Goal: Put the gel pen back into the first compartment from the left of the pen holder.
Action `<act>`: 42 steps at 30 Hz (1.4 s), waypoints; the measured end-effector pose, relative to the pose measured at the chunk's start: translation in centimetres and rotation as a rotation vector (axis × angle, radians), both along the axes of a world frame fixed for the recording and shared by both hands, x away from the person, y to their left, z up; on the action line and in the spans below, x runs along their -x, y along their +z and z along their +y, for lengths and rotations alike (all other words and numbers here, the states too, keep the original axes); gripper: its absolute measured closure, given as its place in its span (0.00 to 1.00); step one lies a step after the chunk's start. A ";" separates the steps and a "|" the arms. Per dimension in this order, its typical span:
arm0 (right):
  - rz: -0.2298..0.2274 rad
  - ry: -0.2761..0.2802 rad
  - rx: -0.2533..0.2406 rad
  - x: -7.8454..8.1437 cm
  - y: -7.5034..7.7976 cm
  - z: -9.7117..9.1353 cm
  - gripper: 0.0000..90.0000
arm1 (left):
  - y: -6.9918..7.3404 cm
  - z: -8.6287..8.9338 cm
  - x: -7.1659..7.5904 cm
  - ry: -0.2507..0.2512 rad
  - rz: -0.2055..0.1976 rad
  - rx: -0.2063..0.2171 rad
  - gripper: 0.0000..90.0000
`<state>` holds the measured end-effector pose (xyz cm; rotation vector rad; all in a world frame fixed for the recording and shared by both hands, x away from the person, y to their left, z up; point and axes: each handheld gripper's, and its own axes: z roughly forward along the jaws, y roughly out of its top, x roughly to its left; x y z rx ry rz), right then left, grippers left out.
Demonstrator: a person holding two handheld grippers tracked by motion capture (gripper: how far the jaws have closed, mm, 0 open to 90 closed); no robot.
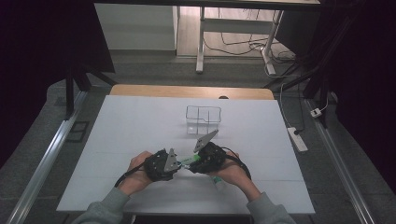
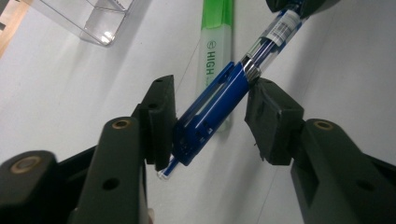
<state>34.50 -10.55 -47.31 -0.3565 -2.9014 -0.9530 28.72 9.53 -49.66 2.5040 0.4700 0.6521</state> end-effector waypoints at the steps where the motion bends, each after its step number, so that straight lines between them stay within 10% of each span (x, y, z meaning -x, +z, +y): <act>1: 0.001 -0.002 -0.003 0.0 0.0 -0.1 0.88 | -0.1 0.0 0.0 0.000 -0.001 -0.008 0.61; 11: -0.020 -0.029 -0.071 -0.2 0.6 -0.8 0.85 | -0.8 -0.1 -0.1 -0.042 0.043 -0.068 0.79; 28: -0.167 -0.148 -0.183 -0.1 1.6 -1.7 0.60 | -0.5 0.2 0.1 -0.066 0.055 0.012 0.87; 42: -0.218 -0.255 -0.327 -0.1 2.3 -3.4 0.49 | -0.1 2.5 -0.9 0.045 0.074 0.123 0.87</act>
